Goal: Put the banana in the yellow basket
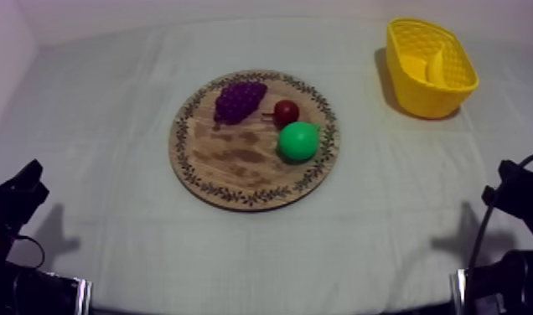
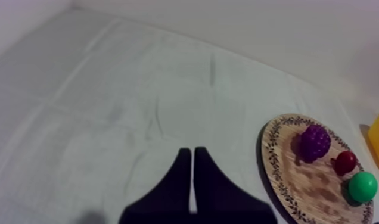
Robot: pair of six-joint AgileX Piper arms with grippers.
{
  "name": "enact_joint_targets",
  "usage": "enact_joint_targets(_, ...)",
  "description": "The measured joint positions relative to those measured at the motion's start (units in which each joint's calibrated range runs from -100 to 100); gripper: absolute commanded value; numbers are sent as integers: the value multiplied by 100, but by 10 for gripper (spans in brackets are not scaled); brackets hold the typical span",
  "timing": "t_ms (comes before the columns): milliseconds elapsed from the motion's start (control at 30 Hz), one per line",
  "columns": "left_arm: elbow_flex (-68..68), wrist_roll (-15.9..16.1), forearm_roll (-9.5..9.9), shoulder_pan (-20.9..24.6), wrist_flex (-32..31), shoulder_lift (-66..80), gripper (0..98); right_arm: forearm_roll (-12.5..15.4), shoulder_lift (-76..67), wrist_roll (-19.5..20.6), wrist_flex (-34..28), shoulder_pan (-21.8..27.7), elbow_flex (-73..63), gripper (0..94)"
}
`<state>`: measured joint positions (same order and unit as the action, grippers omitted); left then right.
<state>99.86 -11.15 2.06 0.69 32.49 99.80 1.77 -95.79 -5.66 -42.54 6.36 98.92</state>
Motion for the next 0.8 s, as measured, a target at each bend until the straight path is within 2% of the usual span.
enact_joint_targets(100, 0, 0, 0, 0, 0, 0, 1, -36, 0, -288, 456, 0, 47, 3)
enact_joint_targets(267, 0, 0, 0, 0, 0, 0, 1, -61, 0, -725, 468, 0, 67, 3)
enact_joint_targets(800, 0, 0, 0, 0, 0, 0, 1, -61, 0, -670, 466, 0, 72, 3)
